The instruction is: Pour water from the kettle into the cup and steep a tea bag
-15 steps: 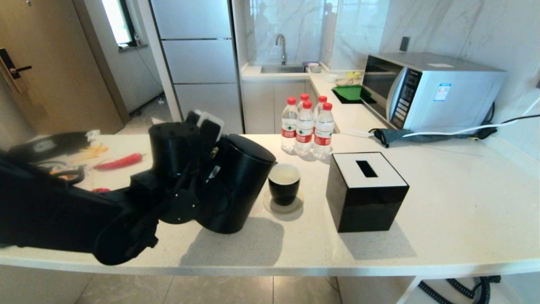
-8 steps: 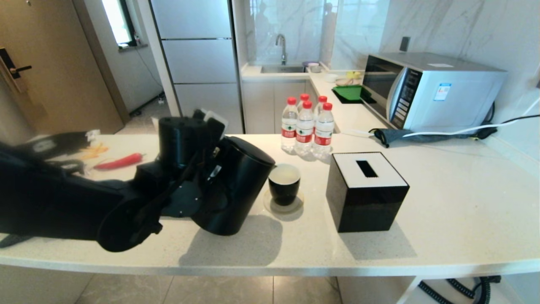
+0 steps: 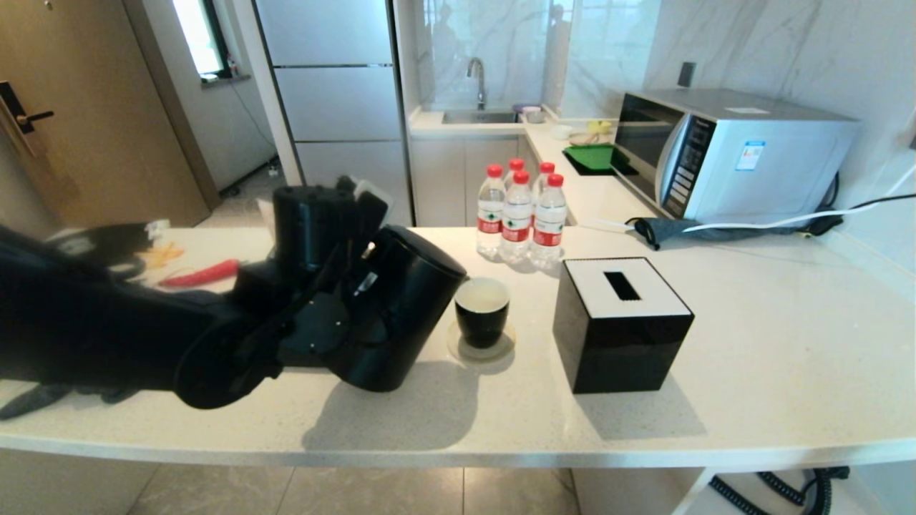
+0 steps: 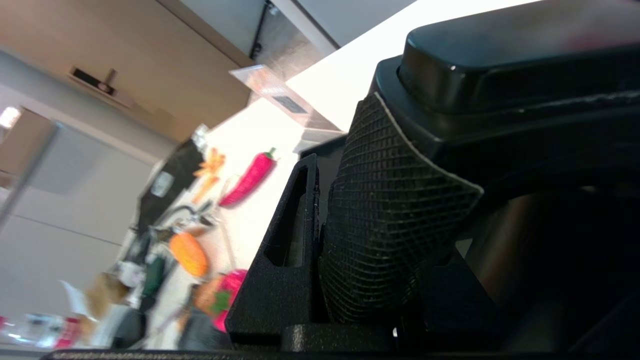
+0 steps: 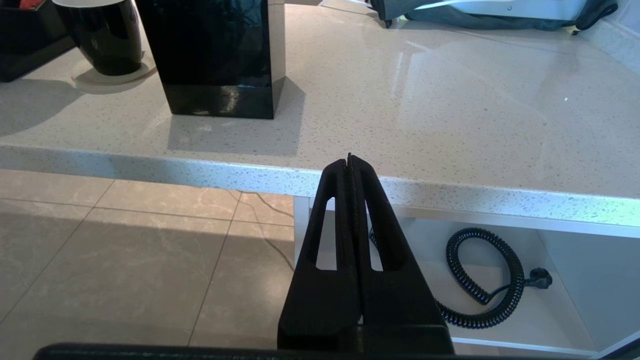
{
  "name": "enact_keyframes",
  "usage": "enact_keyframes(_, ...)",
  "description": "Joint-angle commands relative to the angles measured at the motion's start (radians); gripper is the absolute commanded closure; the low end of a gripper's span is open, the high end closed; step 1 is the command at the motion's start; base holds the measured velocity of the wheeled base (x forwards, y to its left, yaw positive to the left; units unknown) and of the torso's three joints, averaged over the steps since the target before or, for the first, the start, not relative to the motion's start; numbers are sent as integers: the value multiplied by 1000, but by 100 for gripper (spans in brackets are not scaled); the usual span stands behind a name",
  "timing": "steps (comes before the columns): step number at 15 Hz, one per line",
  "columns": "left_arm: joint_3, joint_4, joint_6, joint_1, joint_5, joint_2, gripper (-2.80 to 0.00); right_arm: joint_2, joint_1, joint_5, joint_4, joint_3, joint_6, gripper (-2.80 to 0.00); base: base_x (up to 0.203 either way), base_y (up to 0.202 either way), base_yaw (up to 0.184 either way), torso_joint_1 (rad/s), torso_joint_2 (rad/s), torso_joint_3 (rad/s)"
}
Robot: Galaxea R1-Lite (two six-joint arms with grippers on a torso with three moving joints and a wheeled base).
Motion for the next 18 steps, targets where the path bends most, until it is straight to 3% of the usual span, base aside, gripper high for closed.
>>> enact_keyframes(1,-12,-5,6,5,5,11,0,1,0,1,0,0,-1,0,0,0,0,0,0,0)
enact_keyframes(11,-76,-5,9,14,6,71,0,1,0,1,0,0,-1,0,0,0,0,0,0,0)
enact_keyframes(18,-82,-5,47,14,6,72,0,1,0,1,0,0,1,0,0,0,0,0,0,0)
